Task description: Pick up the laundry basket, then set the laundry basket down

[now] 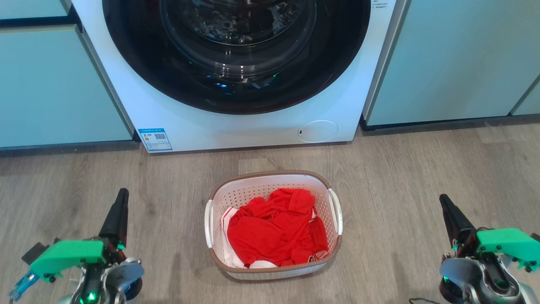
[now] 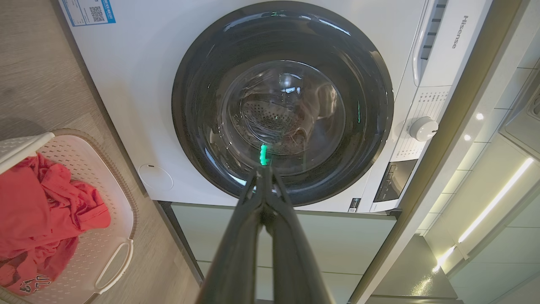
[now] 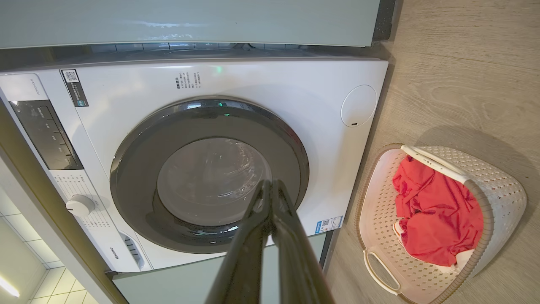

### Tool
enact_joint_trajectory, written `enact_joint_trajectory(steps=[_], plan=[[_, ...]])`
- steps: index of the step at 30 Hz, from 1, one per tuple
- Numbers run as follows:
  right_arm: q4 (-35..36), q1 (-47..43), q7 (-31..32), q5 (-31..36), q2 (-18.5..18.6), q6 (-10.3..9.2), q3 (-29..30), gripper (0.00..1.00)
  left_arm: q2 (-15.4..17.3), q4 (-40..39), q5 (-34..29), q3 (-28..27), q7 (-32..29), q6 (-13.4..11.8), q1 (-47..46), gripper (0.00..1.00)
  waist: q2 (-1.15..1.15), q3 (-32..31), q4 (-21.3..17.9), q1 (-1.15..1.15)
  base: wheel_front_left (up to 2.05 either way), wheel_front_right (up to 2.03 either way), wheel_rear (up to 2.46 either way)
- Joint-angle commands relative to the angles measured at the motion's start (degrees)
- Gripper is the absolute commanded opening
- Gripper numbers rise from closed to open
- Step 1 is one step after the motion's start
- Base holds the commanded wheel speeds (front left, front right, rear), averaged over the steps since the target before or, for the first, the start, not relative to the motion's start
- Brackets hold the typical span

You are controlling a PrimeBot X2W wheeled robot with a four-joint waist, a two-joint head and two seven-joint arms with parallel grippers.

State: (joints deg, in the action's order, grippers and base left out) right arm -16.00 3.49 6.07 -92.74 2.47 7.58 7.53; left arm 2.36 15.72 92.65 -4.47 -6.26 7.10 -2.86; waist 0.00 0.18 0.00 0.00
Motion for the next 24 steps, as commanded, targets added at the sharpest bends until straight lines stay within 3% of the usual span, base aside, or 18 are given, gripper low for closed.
enact_joint_trajectory(steps=[1, 24], plan=[[2.0, 2.7, 0.5, 0.6, 0.4, -0.09, -1.0, 0.00, 0.5, -1.7, -0.5, -2.1, -0.2, 0.4, -3.3, 0.00, 0.00, 0.0, 0.0, 0.00, 0.00, 0.00, 0.00], [2.0, 2.7, 0.4, 0.6, 0.4, -0.09, -1.0, 0.00, 0.5, -1.7, -0.5, -2.1, -0.2, 0.4, -3.3, 0.00, 0.00, 0.0, 0.0, 0.00, 0.00, 0.00, 0.00]])
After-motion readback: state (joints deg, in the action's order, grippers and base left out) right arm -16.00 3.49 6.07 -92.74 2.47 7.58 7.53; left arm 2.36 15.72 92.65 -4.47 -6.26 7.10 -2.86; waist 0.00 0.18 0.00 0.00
